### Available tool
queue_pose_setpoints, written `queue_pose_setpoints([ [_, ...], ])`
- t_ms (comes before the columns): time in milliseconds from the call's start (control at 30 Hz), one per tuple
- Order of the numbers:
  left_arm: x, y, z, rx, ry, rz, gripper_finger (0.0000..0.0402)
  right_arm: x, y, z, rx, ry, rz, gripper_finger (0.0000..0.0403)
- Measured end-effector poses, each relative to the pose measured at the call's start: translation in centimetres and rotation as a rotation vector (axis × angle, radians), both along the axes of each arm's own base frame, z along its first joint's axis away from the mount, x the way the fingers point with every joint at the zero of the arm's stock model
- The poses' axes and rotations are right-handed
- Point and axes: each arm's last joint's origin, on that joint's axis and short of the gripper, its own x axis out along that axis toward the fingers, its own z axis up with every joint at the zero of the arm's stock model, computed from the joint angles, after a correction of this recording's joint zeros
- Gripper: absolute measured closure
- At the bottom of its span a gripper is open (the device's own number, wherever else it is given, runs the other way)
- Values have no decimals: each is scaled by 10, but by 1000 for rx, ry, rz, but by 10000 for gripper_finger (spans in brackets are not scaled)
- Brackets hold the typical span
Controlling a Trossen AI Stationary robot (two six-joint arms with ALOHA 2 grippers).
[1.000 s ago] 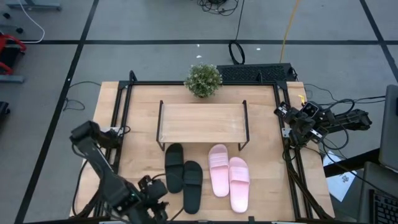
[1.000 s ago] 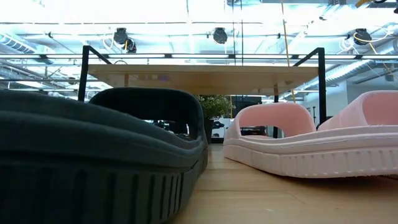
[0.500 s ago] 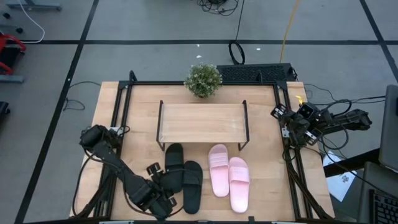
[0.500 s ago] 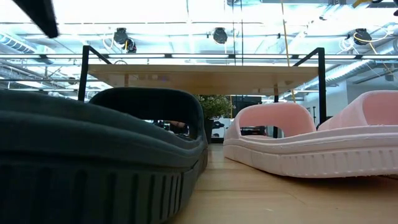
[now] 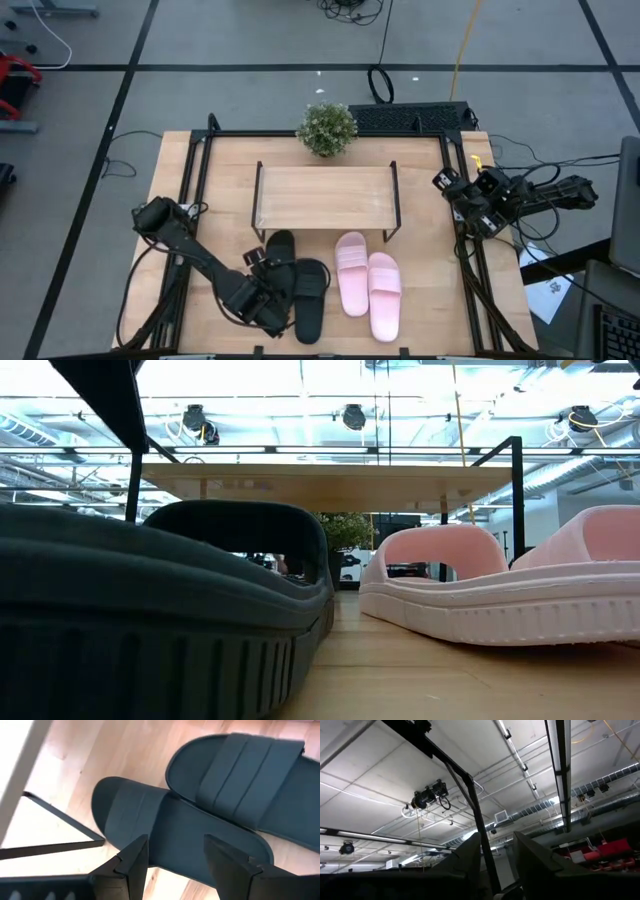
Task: Pick and place slides into the shelf
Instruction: Put the black slide on the shelf
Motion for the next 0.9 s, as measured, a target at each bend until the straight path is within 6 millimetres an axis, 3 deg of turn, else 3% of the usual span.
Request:
queue_pose_setpoints([
  [367,0,7,-18,7,45,-30,213,3,0,-3,-24,34,-18,296],
  [900,12,33,-34,27,79,-9,213,5,1,-6,-78,64,-61,296],
])
